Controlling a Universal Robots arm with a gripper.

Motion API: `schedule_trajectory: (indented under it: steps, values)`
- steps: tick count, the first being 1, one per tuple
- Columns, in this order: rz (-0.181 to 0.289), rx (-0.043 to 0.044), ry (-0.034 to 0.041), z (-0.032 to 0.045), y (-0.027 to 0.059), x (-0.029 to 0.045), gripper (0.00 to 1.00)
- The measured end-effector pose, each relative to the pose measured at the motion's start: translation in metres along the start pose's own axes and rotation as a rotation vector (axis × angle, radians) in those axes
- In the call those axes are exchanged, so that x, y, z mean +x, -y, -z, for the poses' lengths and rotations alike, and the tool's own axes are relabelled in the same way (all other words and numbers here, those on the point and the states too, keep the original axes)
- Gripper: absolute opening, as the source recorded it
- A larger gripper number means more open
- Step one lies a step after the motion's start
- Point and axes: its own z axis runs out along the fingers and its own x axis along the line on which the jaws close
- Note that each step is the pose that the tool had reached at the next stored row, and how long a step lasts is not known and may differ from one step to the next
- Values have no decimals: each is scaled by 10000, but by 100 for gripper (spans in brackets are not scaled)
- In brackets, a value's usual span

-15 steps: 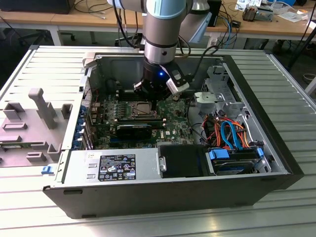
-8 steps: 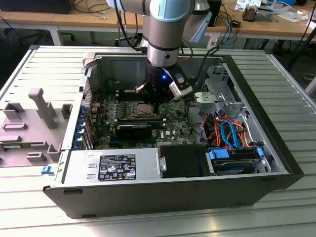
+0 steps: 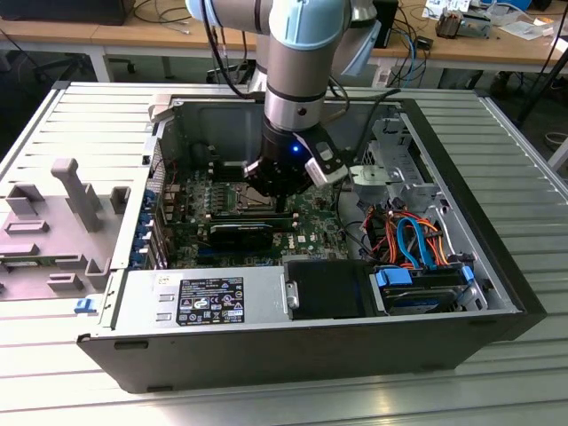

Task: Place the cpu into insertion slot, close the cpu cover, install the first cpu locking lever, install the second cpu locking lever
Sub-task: 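Install the second cpu locking lever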

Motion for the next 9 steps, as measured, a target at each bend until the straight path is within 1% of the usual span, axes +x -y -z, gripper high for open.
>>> schedule_trajectory:
  steps: [1, 3, 7, 9]
  values:
    - [2, -45, 5, -3, 4, 16, 11]
    - [4, -85, 12, -8, 1, 36, 11]
    - [5, -86, 15, -23, -4, 107, 11]
    - [4, -86, 16, -44, -11, 160, 11]
